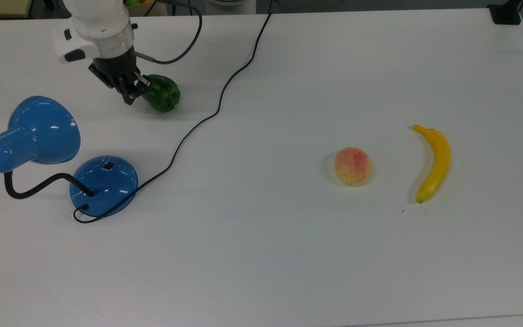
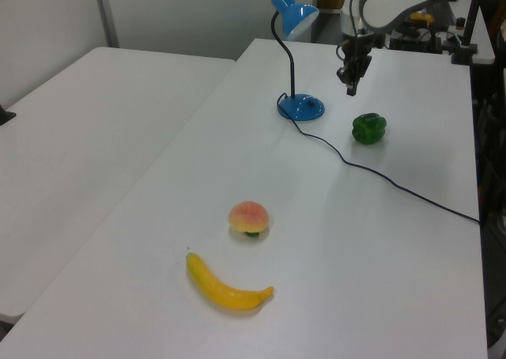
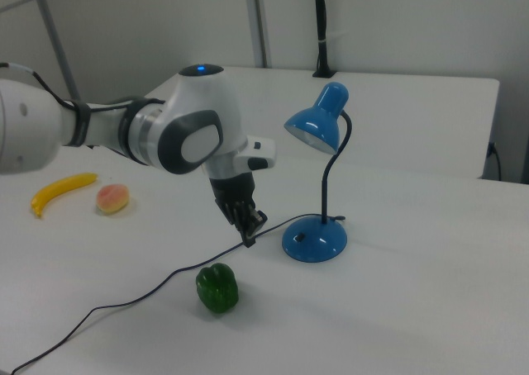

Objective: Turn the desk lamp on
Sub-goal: 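Move the gripper over the blue lamp base toward its switch, then lower the gripper and press the switch on the lamp base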

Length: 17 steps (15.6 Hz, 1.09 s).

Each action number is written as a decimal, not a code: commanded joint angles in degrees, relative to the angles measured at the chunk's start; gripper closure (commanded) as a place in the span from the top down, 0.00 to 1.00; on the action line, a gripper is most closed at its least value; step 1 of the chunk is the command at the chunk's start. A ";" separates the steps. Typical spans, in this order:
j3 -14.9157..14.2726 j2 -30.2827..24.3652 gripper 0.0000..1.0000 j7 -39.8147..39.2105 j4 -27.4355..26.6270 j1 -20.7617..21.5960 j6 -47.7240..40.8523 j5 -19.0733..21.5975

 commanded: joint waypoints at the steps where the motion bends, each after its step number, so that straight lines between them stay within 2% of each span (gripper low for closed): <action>1: 0.05 2.60 0.00 0.90 -0.52 -0.04 7.77 0.38; 6: -0.04 5.32 0.00 0.28 -0.26 -0.04 16.83 -0.41; 11: -0.04 8.13 0.00 0.28 0.09 -0.40 25.97 -3.22; 17: -0.04 10.33 0.00 0.37 0.09 -1.45 33.18 -3.31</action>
